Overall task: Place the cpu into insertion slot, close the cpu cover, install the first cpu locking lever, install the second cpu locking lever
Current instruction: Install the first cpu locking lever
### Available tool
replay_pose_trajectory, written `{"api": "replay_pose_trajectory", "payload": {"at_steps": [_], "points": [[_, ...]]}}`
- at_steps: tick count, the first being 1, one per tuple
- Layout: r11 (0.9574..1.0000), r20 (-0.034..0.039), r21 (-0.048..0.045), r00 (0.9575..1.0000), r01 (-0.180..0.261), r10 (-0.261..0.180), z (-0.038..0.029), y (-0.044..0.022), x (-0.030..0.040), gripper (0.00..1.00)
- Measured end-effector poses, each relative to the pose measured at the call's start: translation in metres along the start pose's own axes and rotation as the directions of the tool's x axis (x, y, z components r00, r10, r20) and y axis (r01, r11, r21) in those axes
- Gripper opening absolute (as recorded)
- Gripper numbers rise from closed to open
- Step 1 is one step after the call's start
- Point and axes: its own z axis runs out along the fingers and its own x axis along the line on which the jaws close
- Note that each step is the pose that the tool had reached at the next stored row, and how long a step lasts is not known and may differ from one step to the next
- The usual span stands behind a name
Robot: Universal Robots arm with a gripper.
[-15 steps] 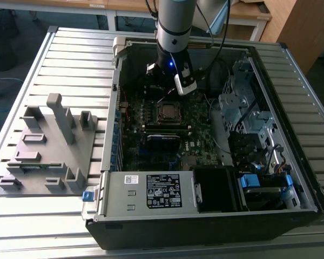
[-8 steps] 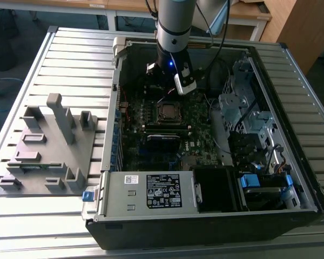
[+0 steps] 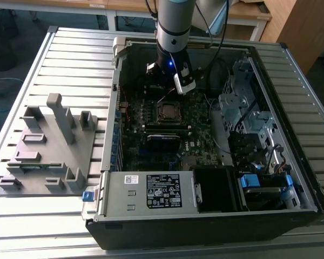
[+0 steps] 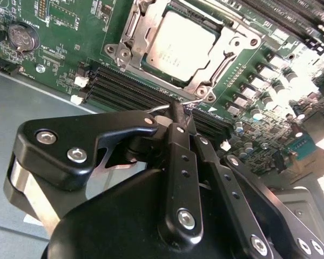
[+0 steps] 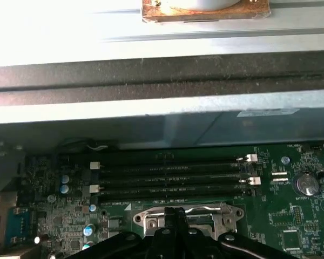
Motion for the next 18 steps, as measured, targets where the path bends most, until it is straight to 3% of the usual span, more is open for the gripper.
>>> {"api": "replay_pose_trajectory", "payload": {"at_steps": [13,18], "points": [[1.0,-0.0001,0.0,1.0,0.0,0.0,0.0063,0.0068,-0.0055,0.1],[1.0,0.0,-0.0001,1.0,0.0,0.0,0.0088,0.0089,-0.0107,0.1]]}}
